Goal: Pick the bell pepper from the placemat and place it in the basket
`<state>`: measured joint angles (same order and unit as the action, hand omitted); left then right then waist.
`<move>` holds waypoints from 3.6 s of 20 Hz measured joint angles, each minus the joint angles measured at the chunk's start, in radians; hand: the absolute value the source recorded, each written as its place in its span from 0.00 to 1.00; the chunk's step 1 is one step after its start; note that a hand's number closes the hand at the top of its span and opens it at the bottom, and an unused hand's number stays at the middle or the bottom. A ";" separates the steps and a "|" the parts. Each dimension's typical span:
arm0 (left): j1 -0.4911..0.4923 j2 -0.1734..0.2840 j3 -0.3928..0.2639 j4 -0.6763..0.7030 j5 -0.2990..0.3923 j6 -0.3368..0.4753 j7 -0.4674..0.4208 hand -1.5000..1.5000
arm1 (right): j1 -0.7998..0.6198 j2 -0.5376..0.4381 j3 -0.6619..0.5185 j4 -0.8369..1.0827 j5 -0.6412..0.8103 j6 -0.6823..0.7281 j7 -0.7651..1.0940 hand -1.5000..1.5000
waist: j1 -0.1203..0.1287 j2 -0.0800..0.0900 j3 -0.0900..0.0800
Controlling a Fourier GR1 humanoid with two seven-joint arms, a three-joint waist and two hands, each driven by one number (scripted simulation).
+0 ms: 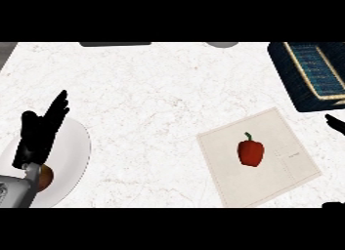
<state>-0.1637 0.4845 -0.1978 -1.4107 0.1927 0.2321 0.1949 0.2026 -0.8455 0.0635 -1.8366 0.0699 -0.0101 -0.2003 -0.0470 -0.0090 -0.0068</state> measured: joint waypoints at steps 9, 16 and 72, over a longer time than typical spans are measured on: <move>-0.025 -0.050 0.004 0.022 -0.039 -0.018 -0.002 0.50 | 0.103 -0.098 -0.103 -0.249 -0.107 0.212 0.243 0.00 | 0.028 0.006 0.005; -0.032 -0.082 0.039 0.034 -0.073 -0.050 -0.001 0.50 | 0.161 0.023 -0.194 -0.276 -0.045 0.255 0.245 0.00 | 0.036 0.007 0.006; -0.050 -0.275 0.278 0.032 -0.302 -0.258 0.018 0.50 | -0.239 0.646 -0.041 0.337 0.619 0.224 0.106 0.00 | 0.047 0.009 0.007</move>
<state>-0.2134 0.2096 0.0807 -1.3784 -0.1093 -0.0259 0.2131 -0.0360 -0.1994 0.0228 -1.4991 0.6890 0.2141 -0.0944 -0.0003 0.0001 0.0002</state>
